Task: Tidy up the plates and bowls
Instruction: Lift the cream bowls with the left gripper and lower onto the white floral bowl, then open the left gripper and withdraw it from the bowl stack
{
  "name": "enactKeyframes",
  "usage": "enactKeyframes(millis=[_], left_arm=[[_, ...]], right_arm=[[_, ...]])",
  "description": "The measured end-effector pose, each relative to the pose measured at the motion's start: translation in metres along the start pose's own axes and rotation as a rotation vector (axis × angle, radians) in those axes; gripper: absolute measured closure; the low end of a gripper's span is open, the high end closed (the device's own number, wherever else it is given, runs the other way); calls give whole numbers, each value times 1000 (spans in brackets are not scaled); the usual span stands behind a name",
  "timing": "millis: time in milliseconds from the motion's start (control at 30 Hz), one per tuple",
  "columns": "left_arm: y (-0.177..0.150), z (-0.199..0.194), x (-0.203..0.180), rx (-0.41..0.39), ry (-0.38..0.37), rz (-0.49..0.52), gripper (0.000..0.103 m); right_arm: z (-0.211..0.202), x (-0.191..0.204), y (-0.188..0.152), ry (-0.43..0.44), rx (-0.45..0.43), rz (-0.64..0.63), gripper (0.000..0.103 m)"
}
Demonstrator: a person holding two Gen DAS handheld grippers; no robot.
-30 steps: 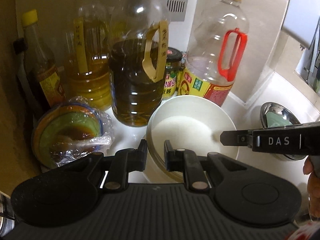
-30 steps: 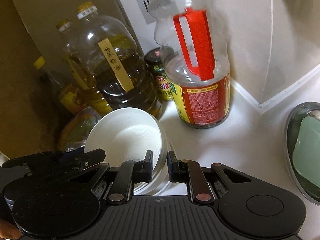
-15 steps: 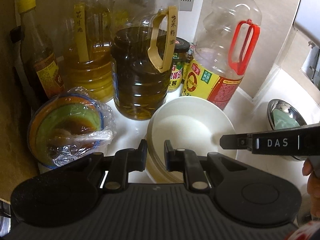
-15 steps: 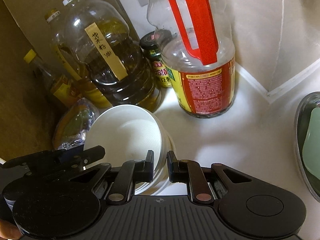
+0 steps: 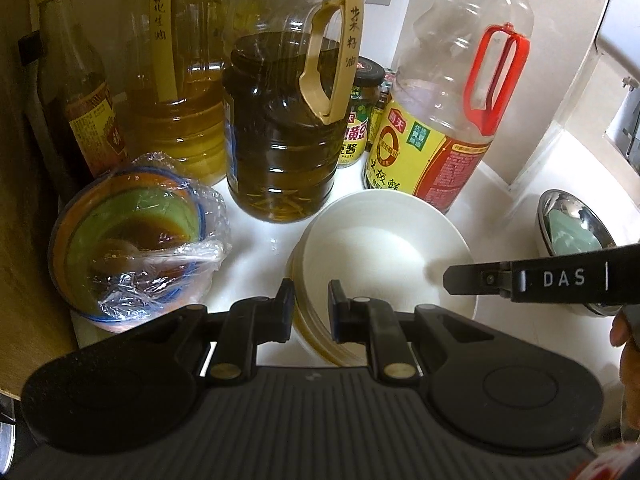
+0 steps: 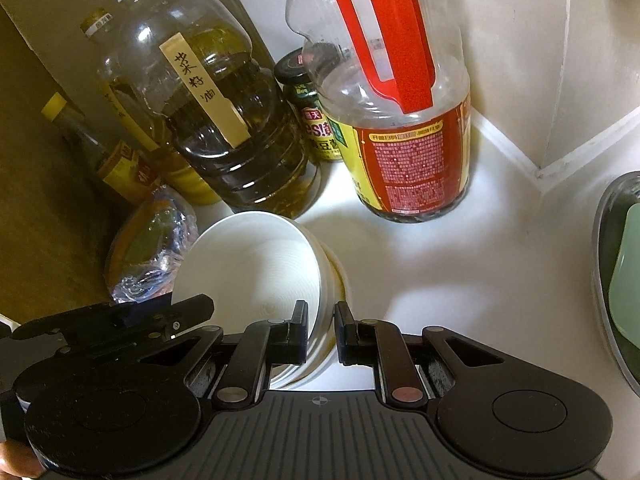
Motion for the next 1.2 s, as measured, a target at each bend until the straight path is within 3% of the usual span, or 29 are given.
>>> enactKeyframes(millis=[300, 600, 667, 833, 1200], left_arm=[[0, 3, 0, 7, 3, -3, 87], [3, -6, 1, -29, 31, 3, 83], [5, -12, 1, -44, 34, 2, 83], [7, -32, 0, -82, 39, 0, 79], [-20, -81, -19, -122, 49, 19, 70]], right_arm=[[4, -2, 0, 6, 0, 19, 88], [-8, -3, 4, 11, -71, 4, 86], [-13, -3, 4, 10, -91, -1, 84], [-29, -9, -2, 33, -134, 16, 65], [-77, -25, -30, 63, -196, 39, 56]])
Point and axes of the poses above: each gripper's, at about its wrist camera, not at the fingertips, and z roughly the way its jaws point, x to its left, y to its top, the point moved 9 cm from there along z, roughly the way its jaws point, and after that the axes turned 6 degrees about z, right-handed, at the moved point
